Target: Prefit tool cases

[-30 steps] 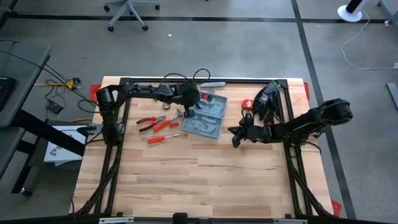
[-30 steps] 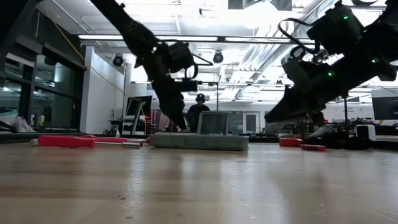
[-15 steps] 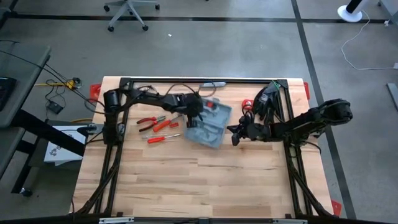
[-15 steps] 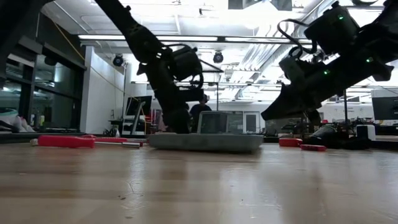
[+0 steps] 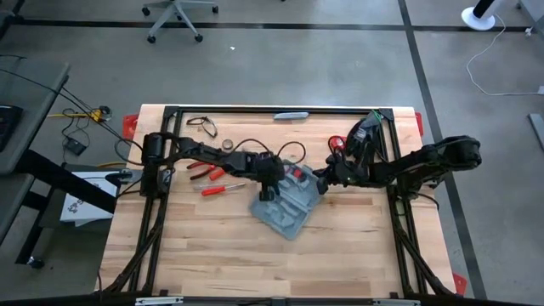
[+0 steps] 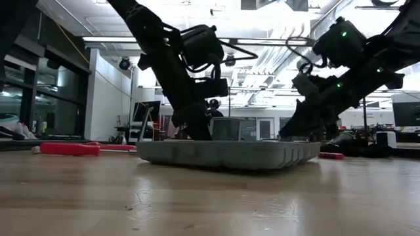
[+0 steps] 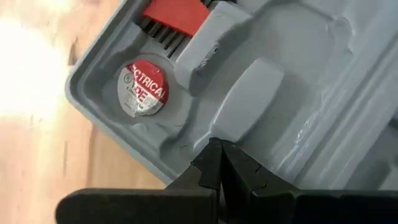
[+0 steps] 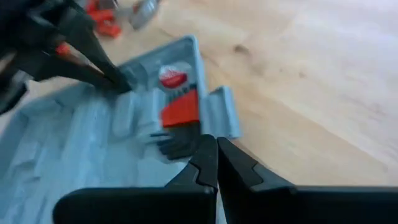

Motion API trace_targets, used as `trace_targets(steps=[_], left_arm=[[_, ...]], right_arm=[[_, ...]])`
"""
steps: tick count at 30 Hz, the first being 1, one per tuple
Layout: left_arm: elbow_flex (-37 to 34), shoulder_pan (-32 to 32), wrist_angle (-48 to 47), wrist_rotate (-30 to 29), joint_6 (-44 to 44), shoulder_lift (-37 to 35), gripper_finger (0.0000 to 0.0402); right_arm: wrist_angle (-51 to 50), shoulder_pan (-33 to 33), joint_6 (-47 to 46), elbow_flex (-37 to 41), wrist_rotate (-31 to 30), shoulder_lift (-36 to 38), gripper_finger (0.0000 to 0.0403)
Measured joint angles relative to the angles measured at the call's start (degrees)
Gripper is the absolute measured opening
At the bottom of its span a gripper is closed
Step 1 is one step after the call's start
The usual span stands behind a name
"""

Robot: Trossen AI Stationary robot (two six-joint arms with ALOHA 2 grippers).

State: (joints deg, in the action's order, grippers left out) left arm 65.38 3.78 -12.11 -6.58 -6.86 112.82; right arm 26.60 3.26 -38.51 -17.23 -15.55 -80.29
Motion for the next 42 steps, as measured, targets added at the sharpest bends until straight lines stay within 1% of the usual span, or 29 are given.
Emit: trace_targets(steps=[4, 8, 12, 17, 20, 23, 28, 33, 38, 42], left_arm=[[-0.06, -1.08, 1.28, -3.36, 0.91, 0.08, 0.0], [-0.12, -0.83, 1.19, -3.97, 0.21, -0.6, 0.0], [-0.41, -0.02, 0.27, -4.61, -3.61, -3.23, 0.0], [-0.14, 1.87, 1.55, -5.79, -8.36, -7.35, 0.0], [-0.19, 3.62, 3.32, -5.38, -11.89, -7.82, 0.0], [-0.19, 6.08, 6.28, -2.63, -16.1, -7.54, 0.0], [0.42, 10.83, 9.5, 4.26, -19.77, -6.23, 0.0], [2.75, 13.46, 9.65, 11.27, -23.23, -5.15, 0.0], [5.57, 14.82, 9.81, 12.16, -25.69, -1.23, 0.0], [7.04, 15.22, 4.29, 12.08, -24.14, 2.7, 0.0]], right_arm=[[-1.94, 1.25, -0.05, 0.0, 5.29, -0.02, 0.0], [-2.02, -0.98, -0.98, 0.0, 6.45, -0.02, 0.0], [-2.16, -4.19, -3.01, 0.0, 4.41, -0.02, 0.0], [-2.2, -7.87, -4.9, -0.41, -0.39, -0.02, 0.0], [-2.73, -9.28, -4.62, -2.47, -0.62, -0.02, 0.0], [-6.76, -10.55, -4.0, -5.93, -0.46, -1.51, 0.0], [-13.47, -11.72, -3.46, -11.98, -0.31, -8.61, 0.0], [-13.35, -11.56, -3.48, -15.09, 0.57, -14.72, 0.0], [-13.09, -11.1, -3.44, -16.35, 0.71, -16.41, 0.0], [-13.95, -10.7, -3.19, -16.26, 0.32, -16.02, 0.0]])
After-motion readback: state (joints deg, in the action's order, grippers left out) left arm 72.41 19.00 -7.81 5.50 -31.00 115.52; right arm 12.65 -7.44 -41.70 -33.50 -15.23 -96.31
